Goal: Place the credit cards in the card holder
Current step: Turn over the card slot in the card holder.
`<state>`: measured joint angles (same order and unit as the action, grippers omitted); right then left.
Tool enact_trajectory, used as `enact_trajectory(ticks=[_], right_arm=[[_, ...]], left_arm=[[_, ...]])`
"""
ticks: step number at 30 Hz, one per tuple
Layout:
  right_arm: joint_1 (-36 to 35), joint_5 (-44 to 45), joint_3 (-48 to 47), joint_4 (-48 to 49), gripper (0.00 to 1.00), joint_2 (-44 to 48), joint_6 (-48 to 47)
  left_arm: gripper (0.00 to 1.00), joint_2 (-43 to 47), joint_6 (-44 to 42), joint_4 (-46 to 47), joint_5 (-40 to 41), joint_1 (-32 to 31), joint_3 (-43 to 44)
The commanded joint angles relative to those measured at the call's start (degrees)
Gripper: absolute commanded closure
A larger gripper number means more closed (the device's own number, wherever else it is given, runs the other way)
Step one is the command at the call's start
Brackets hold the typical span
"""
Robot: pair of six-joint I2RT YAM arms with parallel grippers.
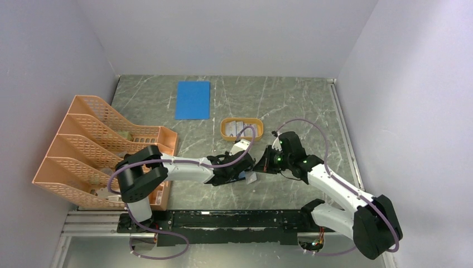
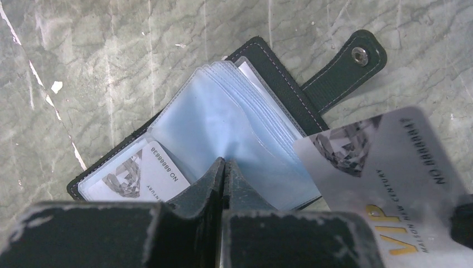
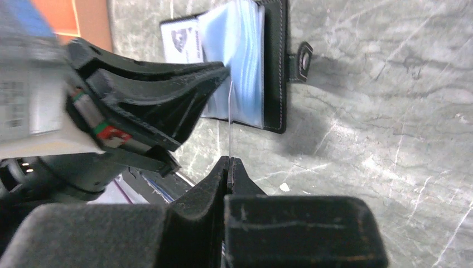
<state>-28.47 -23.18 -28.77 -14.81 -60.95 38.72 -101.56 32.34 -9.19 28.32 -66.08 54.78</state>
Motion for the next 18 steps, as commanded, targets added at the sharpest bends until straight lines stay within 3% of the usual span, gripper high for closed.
enact_trajectory(ticks=[1,18], right_arm=[[0.1,2.3,-2.5,-4.1,1.0,2.0,-2.2],[-0.1,-1.0,0.3,0.3,1.0,-0.7,-0.3]], left_arm=[[0.95,-1.7,0.3,-8.0,-0.8,0.3,-3.5],[0.95,-1.9,0.4,-7.9,-0.8,0.3,-3.5]])
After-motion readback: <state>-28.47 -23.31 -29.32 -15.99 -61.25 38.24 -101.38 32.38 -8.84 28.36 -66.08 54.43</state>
